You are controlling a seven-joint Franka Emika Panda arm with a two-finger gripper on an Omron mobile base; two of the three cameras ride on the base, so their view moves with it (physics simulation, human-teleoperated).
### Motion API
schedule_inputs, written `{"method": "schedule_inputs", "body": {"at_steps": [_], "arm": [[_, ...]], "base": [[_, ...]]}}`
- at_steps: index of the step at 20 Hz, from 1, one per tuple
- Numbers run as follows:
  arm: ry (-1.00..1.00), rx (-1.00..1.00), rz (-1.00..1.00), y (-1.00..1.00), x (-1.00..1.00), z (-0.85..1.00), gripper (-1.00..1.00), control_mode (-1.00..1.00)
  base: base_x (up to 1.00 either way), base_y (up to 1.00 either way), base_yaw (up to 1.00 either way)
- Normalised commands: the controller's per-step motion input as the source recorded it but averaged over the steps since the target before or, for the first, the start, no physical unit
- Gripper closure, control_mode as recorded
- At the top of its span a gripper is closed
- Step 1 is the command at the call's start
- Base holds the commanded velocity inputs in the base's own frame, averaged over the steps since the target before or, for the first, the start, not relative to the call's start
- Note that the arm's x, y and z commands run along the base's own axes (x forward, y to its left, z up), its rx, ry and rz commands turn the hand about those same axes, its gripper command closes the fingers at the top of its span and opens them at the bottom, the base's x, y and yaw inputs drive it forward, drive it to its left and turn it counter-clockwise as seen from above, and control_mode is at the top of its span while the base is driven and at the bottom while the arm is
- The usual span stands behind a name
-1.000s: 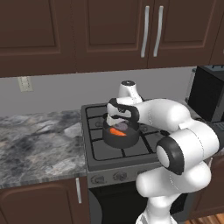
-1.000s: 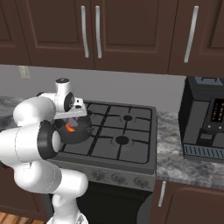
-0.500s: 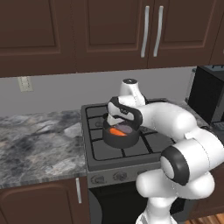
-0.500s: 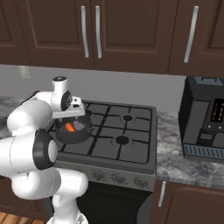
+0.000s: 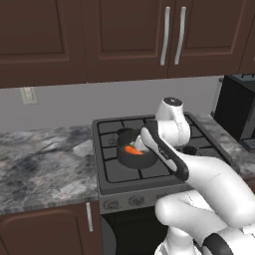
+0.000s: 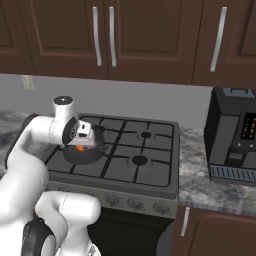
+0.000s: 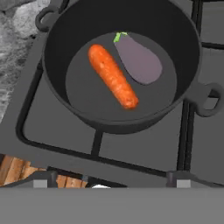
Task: Put the eggplant and carrot in the pot. Retrieve the spatula and lightly stir the vegetables in the pot.
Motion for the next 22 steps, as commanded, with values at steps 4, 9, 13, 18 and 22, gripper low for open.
{"method": "schedule_inputs", "body": {"at_steps": [4, 9, 13, 18, 22], "arm": [[0.11, 0.01, -0.29, -0.46, -0.50, 0.61, -1.00, -1.00], [0.17, 0.00, -0.21, -0.37, -0.58, 0.50, -1.00, -1.00], [-0.02, 0.00, -0.09, -0.10, -0.67, 0.00, -1.00, -1.00], [0.00, 0.00, 0.00, 0.00, 0.00, 0.00, -1.00, -1.00], [0.00, 0.00, 0.00, 0.00, 0.00, 0.00, -1.00, -1.00]], "base": [[0.00, 0.00, 0.00], [0.00, 0.00, 0.00], [0.00, 0.00, 0.00], [0.00, 0.00, 0.00], [0.00, 0.00, 0.00]]}}
